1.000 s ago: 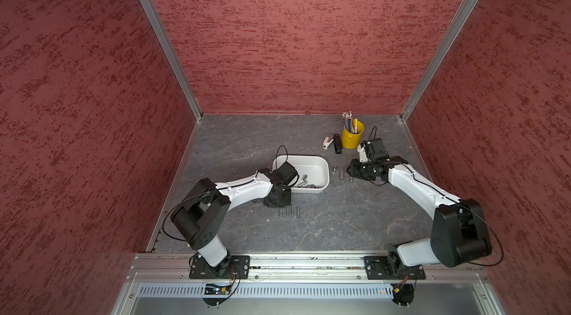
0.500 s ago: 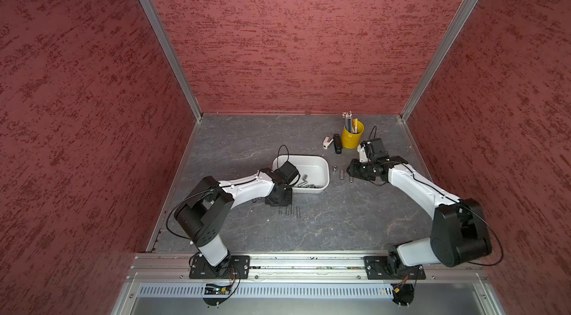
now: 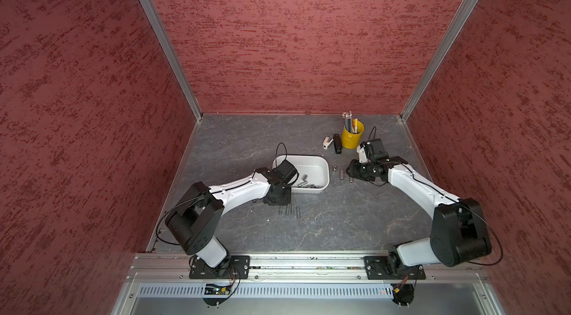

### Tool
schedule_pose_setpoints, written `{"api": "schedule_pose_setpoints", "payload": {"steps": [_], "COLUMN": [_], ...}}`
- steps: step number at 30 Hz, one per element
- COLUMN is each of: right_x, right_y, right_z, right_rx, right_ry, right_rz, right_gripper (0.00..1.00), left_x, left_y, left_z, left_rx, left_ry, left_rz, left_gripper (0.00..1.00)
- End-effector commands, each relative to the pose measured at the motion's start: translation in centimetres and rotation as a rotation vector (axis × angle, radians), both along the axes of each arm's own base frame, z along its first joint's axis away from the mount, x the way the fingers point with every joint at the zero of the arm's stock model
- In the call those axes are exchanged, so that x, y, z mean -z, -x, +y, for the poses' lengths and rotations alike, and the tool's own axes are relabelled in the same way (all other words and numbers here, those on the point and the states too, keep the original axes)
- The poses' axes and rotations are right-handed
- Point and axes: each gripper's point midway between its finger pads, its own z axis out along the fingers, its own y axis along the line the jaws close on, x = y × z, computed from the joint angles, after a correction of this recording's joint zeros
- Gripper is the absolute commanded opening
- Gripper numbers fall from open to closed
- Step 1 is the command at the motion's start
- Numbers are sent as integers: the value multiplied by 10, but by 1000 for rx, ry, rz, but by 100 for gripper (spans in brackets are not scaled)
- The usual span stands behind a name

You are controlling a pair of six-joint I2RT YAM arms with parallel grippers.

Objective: Take out the socket from the storage box
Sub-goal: Place the socket head at the center of the board, then pick up the socket head from the storage box.

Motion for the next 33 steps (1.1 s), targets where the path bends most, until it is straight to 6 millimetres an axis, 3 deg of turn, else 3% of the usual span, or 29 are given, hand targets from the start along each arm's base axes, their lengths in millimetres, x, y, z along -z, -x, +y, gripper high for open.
{"api": "schedule_pose_setpoints", "payload": {"steps": [1, 4, 6, 9, 15, 19, 24, 28, 33], "right_x": [-9, -24, -35, -51, -53, -48, -29, -9, 11], "right_y": [2, 6, 8, 13, 11, 7, -3, -7, -9], "right_z": [10, 22, 35, 63, 135, 188, 237, 265, 284], "right_rx": [-42, -99, -138, -221, -358, -410, -450, -466, -458], "right_ry": [-8, 14, 17, 13, 17, 41, 51, 76, 97], "right_rz": [-5, -12, -29, -42, -10, 32, 80, 122, 150], "right_gripper": [40, 40, 40, 41, 42, 43, 43, 43, 43], "left_x": [-30, -52, -61, -81, -112, -124, -131, -130, -128], "left_y": [-3, -6, -6, -5, -5, -8, -7, -7, -10], "left_z": [8, 46, 62, 86, 125, 129, 133, 131, 130], "left_rx": [-7, -136, -185, -243, -291, -290, -275, -264, -268], "left_ry": [-14, -68, -1, 55, 40, 74, 92, 111, 122], "left_rz": [-67, -139, -145, -177, -245, -273, -295, -303, -309], "left_gripper": [34, 34, 34, 35, 37, 37, 37, 38, 37]}}
